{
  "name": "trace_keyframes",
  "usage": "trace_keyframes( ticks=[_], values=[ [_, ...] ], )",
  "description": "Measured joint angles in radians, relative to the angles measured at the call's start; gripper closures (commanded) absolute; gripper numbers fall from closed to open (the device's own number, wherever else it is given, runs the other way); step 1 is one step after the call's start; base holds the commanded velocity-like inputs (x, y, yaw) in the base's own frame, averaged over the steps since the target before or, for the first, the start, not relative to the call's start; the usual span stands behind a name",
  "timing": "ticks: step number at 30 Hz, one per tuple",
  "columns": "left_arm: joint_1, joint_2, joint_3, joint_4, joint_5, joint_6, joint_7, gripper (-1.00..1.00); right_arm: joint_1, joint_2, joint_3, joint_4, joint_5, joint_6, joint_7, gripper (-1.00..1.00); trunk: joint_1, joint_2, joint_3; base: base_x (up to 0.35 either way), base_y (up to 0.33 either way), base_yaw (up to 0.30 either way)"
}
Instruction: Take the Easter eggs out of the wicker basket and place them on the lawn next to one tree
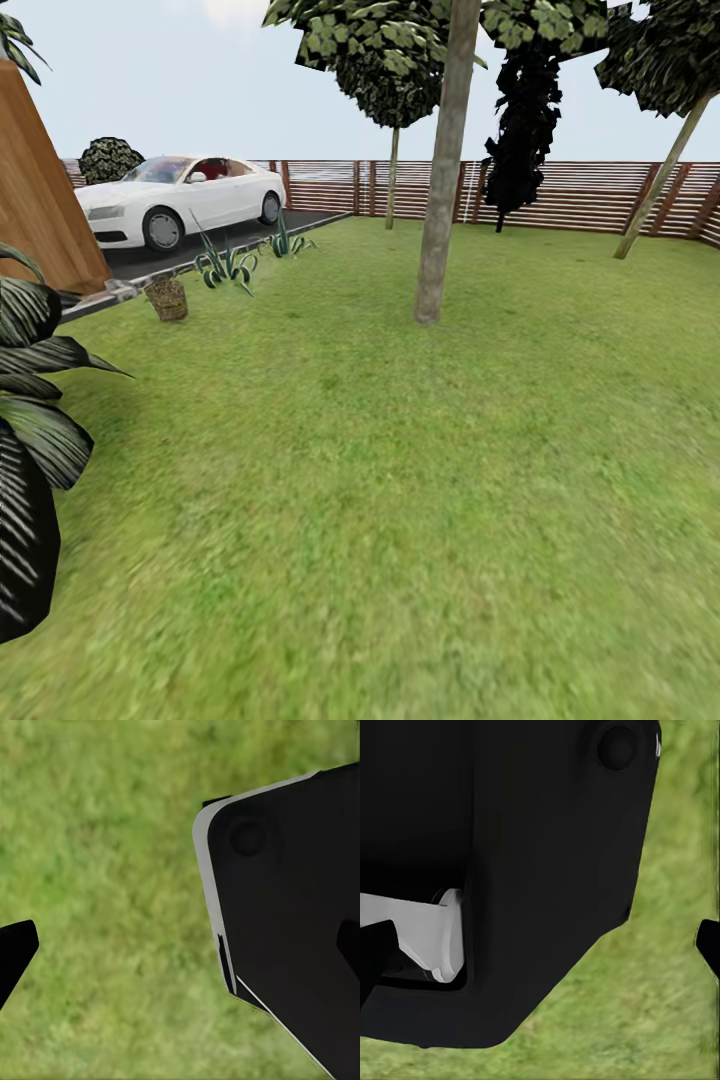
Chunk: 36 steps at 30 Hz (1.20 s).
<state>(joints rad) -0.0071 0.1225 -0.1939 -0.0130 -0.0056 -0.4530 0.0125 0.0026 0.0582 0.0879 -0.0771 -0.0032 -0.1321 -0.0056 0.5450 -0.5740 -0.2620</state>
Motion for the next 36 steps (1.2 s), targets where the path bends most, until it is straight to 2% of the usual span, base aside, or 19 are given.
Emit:
trace_keyframes(
  ticks=[12,26,36],
  values=[
    [0.000,0.000,0.000,0.000,0.000,0.000,0.000,-1.00,0.000,0.000,-0.001,0.000,0.000,0.000,0.000,-1.00,0.000,0.000,0.000,0.287,-0.140,0.038],
    [0.000,0.000,-0.001,0.000,0.000,0.000,0.000,-1.00,0.000,0.000,0.000,0.000,0.000,0.000,0.000,-1.00,0.000,0.000,0.000,0.280,-0.145,0.192],
    [0.000,-0.001,-0.001,0.000,0.000,0.000,0.000,-1.00,0.000,0.000,-0.001,0.000,-0.001,0.000,0.000,-1.00,0.000,0.000,0.000,0.273,-0.154,0.032]
  ],
)
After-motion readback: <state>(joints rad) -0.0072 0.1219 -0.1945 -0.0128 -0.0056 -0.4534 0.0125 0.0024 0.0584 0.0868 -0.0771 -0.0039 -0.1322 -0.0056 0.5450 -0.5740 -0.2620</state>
